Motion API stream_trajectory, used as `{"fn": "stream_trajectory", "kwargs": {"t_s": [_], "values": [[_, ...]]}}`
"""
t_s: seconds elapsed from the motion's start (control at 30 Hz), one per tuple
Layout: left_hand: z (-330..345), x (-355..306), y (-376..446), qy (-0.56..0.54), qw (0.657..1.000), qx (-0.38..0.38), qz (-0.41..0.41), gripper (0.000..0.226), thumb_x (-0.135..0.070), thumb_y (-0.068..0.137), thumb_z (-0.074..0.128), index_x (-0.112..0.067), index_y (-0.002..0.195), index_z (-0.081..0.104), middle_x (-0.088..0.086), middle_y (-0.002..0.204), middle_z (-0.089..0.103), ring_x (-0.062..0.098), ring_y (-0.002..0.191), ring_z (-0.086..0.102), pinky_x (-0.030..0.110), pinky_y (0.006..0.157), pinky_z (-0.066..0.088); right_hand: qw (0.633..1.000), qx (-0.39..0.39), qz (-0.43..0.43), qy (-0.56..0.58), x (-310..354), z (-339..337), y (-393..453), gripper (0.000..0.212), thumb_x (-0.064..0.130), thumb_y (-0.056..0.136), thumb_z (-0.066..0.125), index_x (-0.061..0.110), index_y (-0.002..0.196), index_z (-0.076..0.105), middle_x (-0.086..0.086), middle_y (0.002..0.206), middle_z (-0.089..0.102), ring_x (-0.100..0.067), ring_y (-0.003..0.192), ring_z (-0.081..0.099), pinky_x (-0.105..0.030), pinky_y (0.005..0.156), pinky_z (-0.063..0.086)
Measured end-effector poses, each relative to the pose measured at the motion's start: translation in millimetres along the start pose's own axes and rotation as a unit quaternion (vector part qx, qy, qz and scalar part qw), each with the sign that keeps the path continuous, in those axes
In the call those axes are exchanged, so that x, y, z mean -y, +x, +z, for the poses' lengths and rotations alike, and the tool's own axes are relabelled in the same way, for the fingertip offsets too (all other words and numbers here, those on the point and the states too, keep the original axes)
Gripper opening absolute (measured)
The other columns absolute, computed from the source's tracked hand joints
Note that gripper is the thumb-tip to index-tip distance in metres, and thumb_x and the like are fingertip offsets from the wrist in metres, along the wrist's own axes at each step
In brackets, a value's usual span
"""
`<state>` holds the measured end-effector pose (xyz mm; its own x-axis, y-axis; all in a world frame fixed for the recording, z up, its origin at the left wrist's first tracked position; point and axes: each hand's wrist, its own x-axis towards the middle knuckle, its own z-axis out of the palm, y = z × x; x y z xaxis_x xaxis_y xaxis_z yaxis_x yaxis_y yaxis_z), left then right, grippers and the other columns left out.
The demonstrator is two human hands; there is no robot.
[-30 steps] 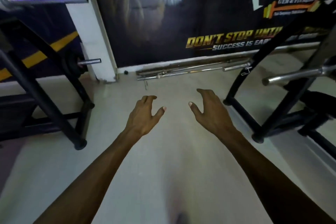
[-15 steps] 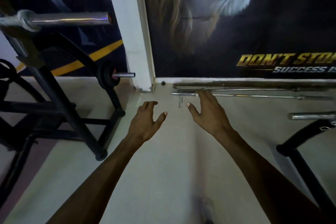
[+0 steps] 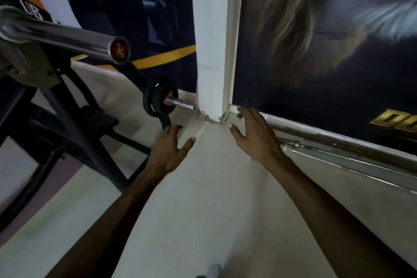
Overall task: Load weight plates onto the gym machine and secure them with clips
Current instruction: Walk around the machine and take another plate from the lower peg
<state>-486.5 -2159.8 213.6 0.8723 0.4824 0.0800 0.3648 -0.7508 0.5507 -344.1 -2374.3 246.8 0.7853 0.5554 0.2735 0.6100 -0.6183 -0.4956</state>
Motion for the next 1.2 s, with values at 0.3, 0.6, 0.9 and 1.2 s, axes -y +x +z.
{"fn": "stream_trajectory", "kwargs": {"t_s": [0.3,0.6,0.9,1.2], "values": [[22.5,43.7,166.9,-0.002,0.995,-0.002,-0.097,0.064,-0.053,0.101,0.053,-0.007,0.144,0.047,0.015,0.144,0.052,0.030,0.121,0.056,0.035,0.091,0.047,0.994,0.076,-0.052,0.062,-20.9,88.3,211.3,0.055,0.038,0.097,0.063,0.016,0.145,0.048,-0.003,0.142,0.053,-0.022,0.125,0.056,-0.027,0.087,0.043],[40.6,98.9,314.0,-0.044,0.978,-0.014,-0.203,0.061,-0.047,0.098,0.062,-0.013,0.147,0.048,0.014,0.145,0.054,0.030,0.117,0.061,0.034,0.091,0.049,0.979,0.154,-0.071,0.116,-48.4,167.7,403.9,0.055,0.042,0.099,0.059,0.016,0.145,0.045,-0.006,0.143,0.052,-0.023,0.132,0.051,-0.031,0.097,0.044],[92.0,187.1,447.1,-0.123,0.925,-0.078,-0.351,0.067,-0.062,0.086,0.061,-0.009,0.126,0.058,0.010,0.121,0.066,0.025,0.106,0.064,0.030,0.082,0.046,0.940,0.289,-0.124,0.134,-73.2,322.1,571.8,0.054,0.034,0.100,0.060,0.012,0.148,0.044,-0.010,0.148,0.050,-0.025,0.138,0.046,-0.025,0.103,0.035],[143.8,266.3,514.7,-0.187,0.857,-0.138,-0.460,0.041,-0.016,0.095,0.072,-0.016,0.128,0.048,0.003,0.114,0.060,0.014,0.092,0.061,0.015,0.069,0.046,0.877,0.441,-0.125,0.141,-81.9,482.4,647.4,0.067,0.036,0.094,0.062,0.013,0.151,0.036,-0.010,0.144,0.056,-0.029,0.133,0.053,-0.040,0.107,0.047]]}}
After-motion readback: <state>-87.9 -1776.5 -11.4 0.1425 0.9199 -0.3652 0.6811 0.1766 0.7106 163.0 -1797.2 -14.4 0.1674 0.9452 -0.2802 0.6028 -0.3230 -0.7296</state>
